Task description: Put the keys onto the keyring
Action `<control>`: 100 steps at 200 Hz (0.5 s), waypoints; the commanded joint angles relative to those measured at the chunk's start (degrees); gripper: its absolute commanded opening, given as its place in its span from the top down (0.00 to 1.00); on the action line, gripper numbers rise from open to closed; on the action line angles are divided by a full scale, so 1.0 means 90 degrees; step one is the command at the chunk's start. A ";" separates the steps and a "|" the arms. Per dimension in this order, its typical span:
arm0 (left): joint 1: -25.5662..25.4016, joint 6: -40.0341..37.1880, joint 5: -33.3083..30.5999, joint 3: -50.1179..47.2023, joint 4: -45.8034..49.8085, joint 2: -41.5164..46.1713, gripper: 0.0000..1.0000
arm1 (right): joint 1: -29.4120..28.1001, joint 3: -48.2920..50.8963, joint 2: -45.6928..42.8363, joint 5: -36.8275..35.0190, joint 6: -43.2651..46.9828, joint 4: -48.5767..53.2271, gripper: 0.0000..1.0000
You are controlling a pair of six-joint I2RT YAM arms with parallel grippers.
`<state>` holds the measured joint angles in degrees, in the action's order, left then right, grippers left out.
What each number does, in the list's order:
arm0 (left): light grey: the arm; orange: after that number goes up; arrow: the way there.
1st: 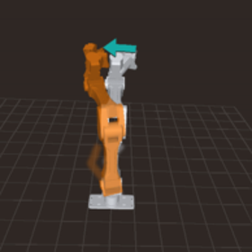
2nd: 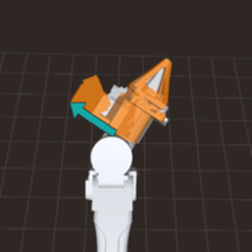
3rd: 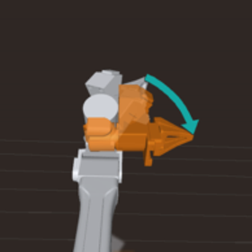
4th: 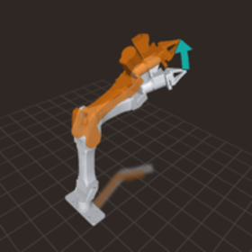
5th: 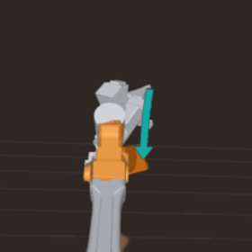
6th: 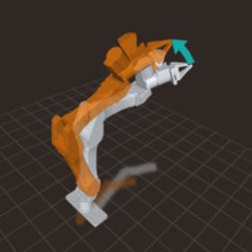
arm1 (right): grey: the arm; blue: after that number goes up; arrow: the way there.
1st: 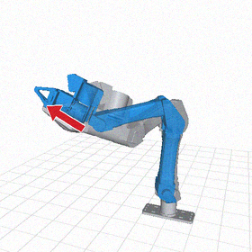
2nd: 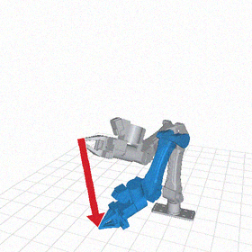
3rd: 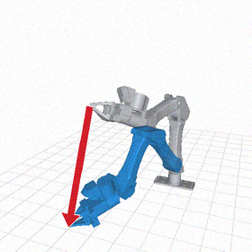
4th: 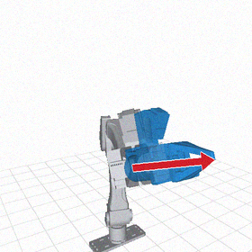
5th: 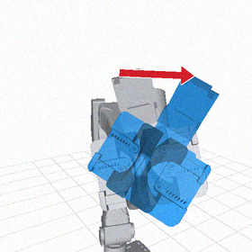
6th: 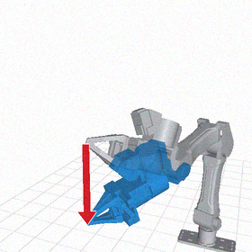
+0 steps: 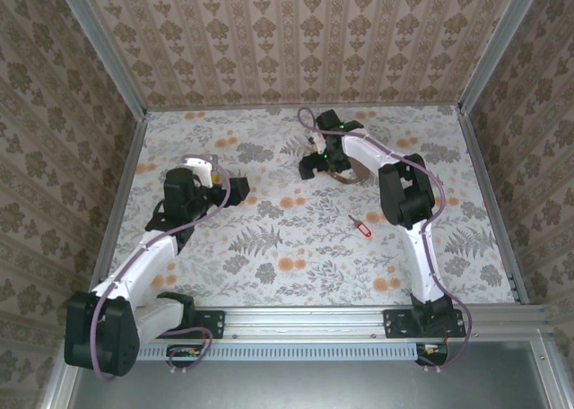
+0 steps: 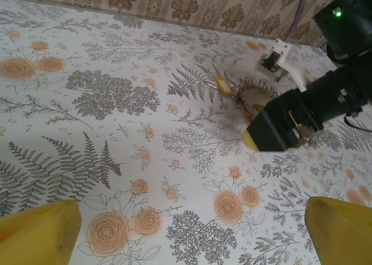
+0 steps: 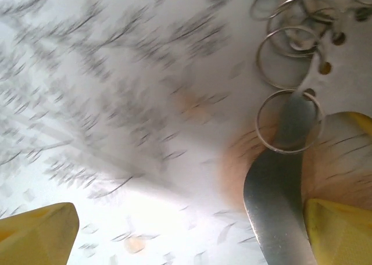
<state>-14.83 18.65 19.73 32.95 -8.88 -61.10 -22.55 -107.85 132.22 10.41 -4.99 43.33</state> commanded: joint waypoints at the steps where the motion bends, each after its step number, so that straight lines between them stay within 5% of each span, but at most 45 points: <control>1: 0.0055 0.0103 0.0045 -0.0105 0.0106 0.0147 0.00 | -0.0363 0.0736 -0.0492 0.0707 -0.0377 -0.0014 0.00; 67: 0.0119 0.0171 -0.0200 -0.0185 0.0517 0.0368 0.00 | -0.1660 0.2853 -0.1510 0.2013 -0.1882 -0.2202 0.00; 100: 0.0231 0.0179 -0.0345 -0.0262 0.0826 0.0676 0.00 | -0.1726 0.3217 -0.2113 0.2111 -0.2238 -0.2698 0.01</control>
<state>-13.65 18.92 18.17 31.40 -4.67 -57.36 -37.30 -80.77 117.38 23.20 -19.99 22.22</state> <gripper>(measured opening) 0.997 0.993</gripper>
